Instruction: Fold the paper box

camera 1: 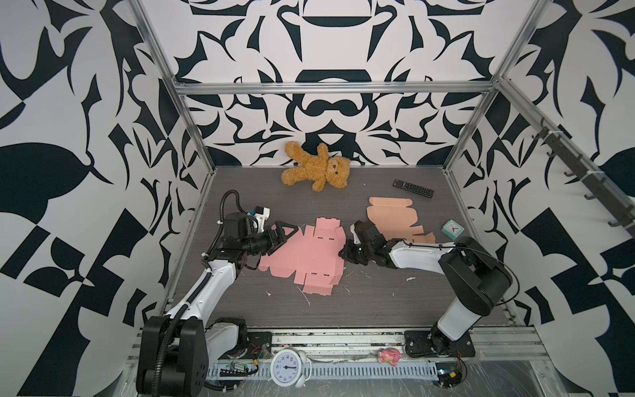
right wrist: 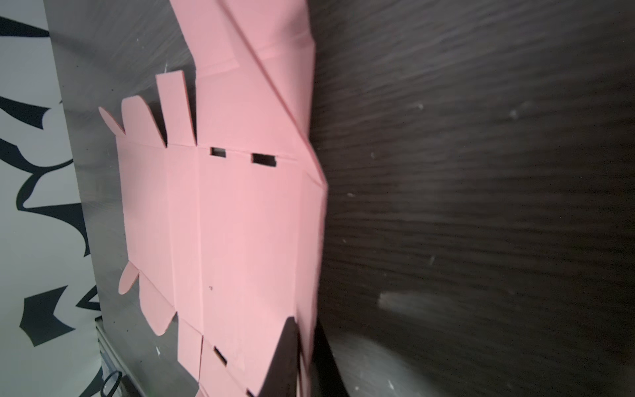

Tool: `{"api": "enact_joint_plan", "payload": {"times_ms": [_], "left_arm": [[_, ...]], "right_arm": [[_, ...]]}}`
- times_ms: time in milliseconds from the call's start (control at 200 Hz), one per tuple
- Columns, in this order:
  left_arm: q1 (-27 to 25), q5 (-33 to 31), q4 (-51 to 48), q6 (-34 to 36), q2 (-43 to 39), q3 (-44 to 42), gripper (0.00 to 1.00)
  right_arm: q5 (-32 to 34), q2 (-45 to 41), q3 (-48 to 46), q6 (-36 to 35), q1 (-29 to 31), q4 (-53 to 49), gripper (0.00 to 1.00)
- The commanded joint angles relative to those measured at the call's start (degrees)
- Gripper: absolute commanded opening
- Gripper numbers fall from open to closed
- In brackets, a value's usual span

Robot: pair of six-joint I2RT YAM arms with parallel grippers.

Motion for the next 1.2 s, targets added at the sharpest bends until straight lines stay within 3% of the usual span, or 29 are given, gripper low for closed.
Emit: {"api": "enact_joint_plan", "payload": {"times_ms": [0, 175, 345, 840, 1055, 1195], "left_arm": [[-0.01, 0.65, -1.07, 0.20, -0.27, 1.86, 0.99], [0.03, 0.26, -1.26, 0.25, -0.45, 1.60, 0.99], [0.03, 0.12, -1.55, 0.03, -0.44, 1.68, 0.99], [-0.40, -0.68, -1.61, -0.10, -0.25, 1.43, 0.99], [-0.41, -0.74, -1.62, -0.02, -0.42, 0.92, 0.99], [-0.41, -0.76, -1.44, -0.01, -0.22, 0.83, 0.99]], "right_arm": [[-1.69, -2.64, 4.97, -7.97, -2.48, -10.48, 0.06], [-1.20, -1.72, 13.89, -20.20, -5.48, -26.75, 0.04], [-3.15, 2.92, 19.46, -26.25, -6.08, -33.20, 0.04], [-2.03, 8.28, 23.06, -27.53, -3.27, -32.94, 0.07], [-0.14, 6.01, 19.73, -24.50, -2.72, -29.81, 0.21], [0.17, 5.40, 17.44, -22.63, -2.12, -27.56, 0.23]]}}
